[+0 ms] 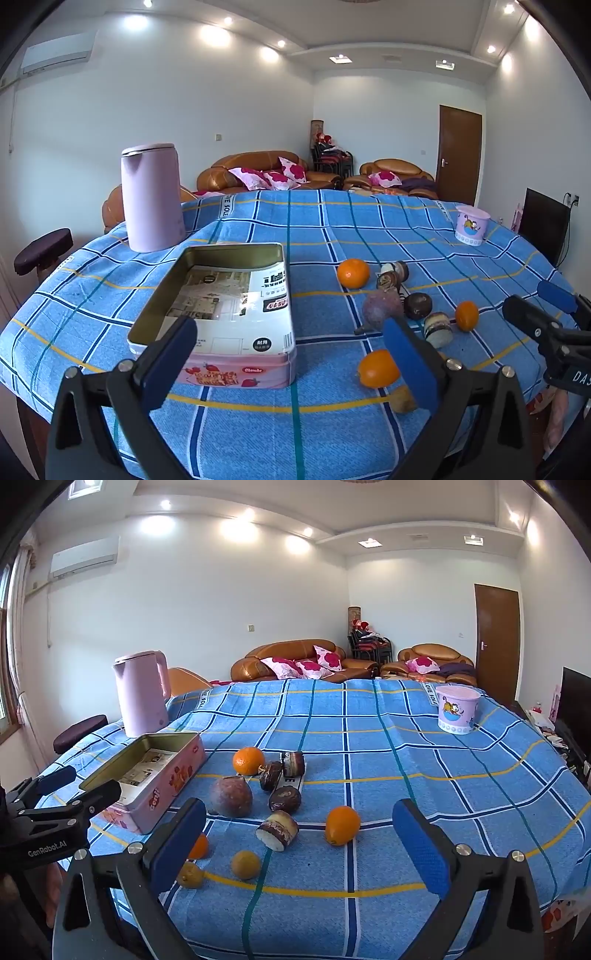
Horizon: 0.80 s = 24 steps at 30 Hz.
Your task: Organize fruits
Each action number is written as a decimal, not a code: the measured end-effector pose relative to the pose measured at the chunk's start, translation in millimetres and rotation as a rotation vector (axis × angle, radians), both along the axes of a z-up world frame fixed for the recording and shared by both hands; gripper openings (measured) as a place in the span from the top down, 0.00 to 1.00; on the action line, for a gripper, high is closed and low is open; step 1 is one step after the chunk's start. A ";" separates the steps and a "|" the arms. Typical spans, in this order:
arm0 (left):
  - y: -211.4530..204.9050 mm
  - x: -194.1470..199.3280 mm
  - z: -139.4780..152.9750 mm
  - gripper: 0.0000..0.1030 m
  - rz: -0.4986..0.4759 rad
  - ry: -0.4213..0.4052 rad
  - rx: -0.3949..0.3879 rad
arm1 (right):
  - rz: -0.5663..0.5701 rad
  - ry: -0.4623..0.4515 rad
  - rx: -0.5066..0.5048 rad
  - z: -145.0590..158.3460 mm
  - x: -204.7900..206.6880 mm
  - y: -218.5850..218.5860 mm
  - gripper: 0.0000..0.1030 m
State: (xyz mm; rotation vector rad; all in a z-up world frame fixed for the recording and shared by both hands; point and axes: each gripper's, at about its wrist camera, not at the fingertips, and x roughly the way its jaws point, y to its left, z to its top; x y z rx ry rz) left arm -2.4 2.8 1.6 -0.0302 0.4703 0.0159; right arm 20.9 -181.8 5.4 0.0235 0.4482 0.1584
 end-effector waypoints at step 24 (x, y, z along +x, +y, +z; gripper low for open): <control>1.0 0.0 1.2 0.00 0.001 -0.004 0.002 | 0.005 -0.007 0.002 1.2 -1.9 4.6 0.01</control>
